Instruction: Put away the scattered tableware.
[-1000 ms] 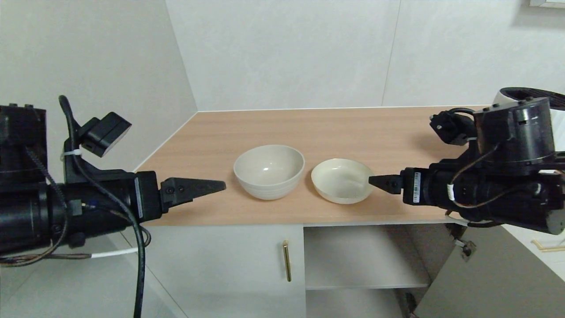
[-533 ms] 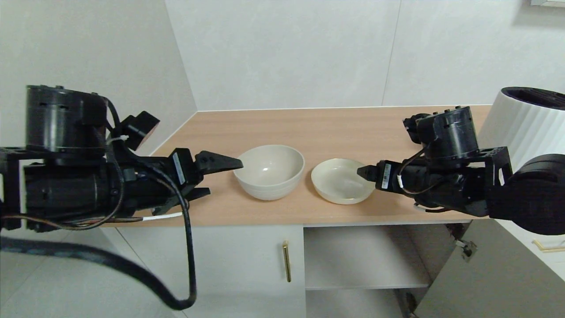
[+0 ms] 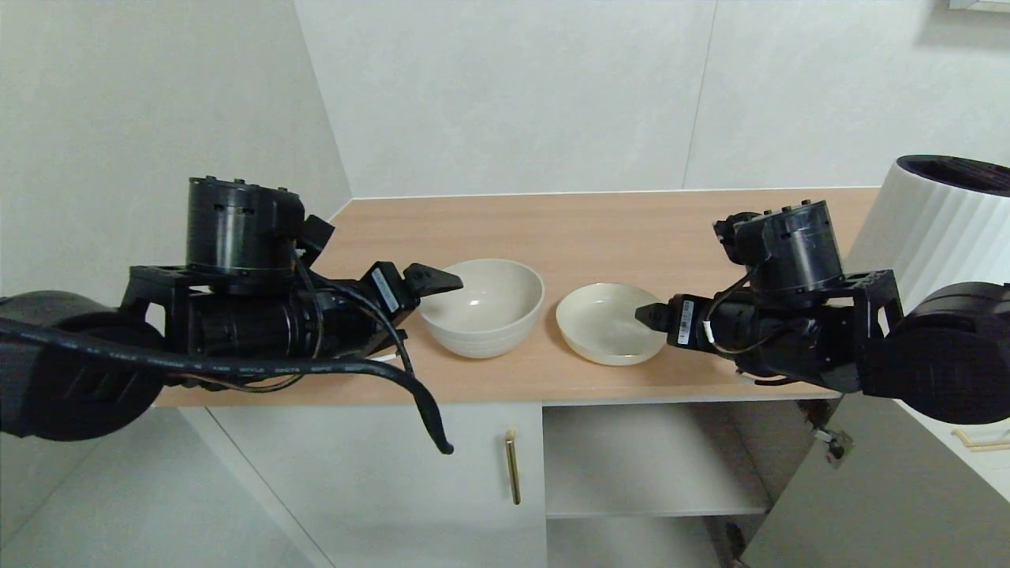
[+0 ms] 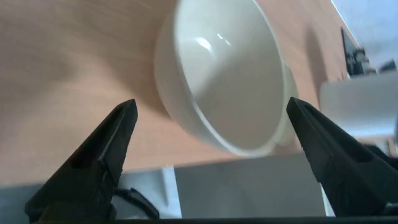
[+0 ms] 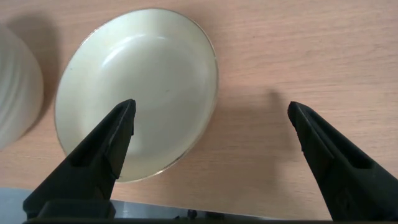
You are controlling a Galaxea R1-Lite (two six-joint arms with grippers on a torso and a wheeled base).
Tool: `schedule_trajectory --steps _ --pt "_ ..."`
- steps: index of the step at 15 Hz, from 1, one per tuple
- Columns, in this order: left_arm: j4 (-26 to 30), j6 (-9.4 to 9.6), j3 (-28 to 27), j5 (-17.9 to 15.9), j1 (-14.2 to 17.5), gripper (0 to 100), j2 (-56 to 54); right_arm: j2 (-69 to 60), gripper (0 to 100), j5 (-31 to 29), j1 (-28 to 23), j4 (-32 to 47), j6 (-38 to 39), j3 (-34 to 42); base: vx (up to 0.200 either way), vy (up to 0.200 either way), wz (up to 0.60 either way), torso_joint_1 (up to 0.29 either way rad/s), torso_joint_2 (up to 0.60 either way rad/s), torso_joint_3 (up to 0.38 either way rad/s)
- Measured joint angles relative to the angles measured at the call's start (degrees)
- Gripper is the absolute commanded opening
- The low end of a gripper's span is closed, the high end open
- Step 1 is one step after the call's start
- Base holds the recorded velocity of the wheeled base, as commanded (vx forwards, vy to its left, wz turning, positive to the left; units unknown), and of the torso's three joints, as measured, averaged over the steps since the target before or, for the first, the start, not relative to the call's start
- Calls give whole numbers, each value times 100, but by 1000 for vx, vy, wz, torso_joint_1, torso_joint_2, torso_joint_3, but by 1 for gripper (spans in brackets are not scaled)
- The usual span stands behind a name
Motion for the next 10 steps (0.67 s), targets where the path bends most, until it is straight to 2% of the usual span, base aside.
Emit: schedule_trajectory --steps 5,6,10 --pt "-34 -10 -10 79 12 100 226 -22 100 0 15 2 1 24 0 0 0 0 0 0" --pt "-34 -11 -9 79 17 0 234 -44 100 0 33 2 0 27 0 0 0 0 0 0" --pt "-28 -11 0 68 17 0 254 -107 100 0 55 0 -2 46 0 0 0 0 0 0"
